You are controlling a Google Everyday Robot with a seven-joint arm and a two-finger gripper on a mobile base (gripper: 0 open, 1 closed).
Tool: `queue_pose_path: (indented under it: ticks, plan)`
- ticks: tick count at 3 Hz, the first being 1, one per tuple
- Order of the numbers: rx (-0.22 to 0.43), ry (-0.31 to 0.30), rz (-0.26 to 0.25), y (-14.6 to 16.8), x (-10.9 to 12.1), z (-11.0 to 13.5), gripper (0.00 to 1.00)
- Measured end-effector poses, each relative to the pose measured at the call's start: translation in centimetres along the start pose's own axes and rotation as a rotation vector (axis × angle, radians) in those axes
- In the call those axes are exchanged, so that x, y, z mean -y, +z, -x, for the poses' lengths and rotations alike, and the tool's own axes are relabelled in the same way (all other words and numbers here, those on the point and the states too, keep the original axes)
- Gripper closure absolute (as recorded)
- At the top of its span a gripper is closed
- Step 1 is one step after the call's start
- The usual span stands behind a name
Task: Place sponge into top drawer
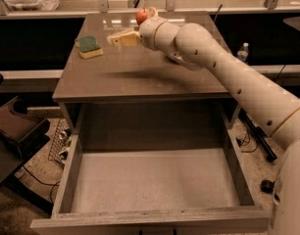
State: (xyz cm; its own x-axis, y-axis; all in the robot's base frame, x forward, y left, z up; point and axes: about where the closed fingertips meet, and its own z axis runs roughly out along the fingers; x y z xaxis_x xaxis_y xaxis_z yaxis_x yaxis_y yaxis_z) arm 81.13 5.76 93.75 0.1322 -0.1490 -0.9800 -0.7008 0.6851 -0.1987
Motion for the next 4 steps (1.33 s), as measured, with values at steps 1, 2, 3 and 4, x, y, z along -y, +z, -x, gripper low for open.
queue_pose_path:
  ticks: [1,2,3,4]
  plan:
    - [-0.037,0.004,-0.003,1.0,-1.0,-0.6,0.0]
    - [-0.074,-0.008,-0.006,2.2,-2.2,-1.4,0.0]
    - [-0.091,-0.013,0.005,3.1,-3.6,-2.0,0.0]
    - [-0.083,0.005,0.041,4.4,-4.9,-2.1,0.0]
